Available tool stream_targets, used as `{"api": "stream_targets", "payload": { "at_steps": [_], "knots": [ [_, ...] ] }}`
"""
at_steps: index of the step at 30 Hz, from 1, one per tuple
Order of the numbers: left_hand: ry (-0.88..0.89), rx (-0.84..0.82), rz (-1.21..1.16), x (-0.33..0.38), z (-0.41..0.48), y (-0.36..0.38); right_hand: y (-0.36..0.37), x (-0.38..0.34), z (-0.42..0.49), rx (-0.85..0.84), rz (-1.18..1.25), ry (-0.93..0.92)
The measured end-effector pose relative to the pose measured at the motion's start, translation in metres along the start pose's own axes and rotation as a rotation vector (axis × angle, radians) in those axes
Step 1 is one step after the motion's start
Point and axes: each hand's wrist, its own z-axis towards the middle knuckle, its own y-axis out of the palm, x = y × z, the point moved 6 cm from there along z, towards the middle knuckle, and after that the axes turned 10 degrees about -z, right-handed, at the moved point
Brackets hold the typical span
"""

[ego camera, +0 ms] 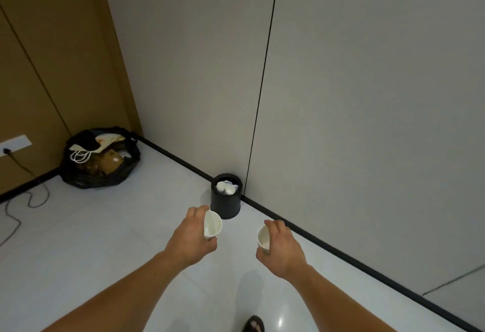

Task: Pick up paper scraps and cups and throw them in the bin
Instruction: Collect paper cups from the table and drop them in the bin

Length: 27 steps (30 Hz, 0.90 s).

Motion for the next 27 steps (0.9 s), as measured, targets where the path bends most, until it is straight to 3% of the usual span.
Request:
{"api": "stream_targets", "payload": {
  "at_steps": [10,22,27],
  "knots": [
    [-0.055,0.076,0.044,0.004,0.189,-0.03,-0.024,0.005,0.216,0.005,0.03,-0.097],
    [-0.035,-0.131,-0.037,-0.062,0.402,-0.004,0.03,-0.007,0.4,-0.072,0.084,-0.059],
    [-0.008,-0.228,-0.062,-0.115,0.524,-0.004,0.072,-0.014,0.492,-0.099,0.108,0.114]
  ]
}}
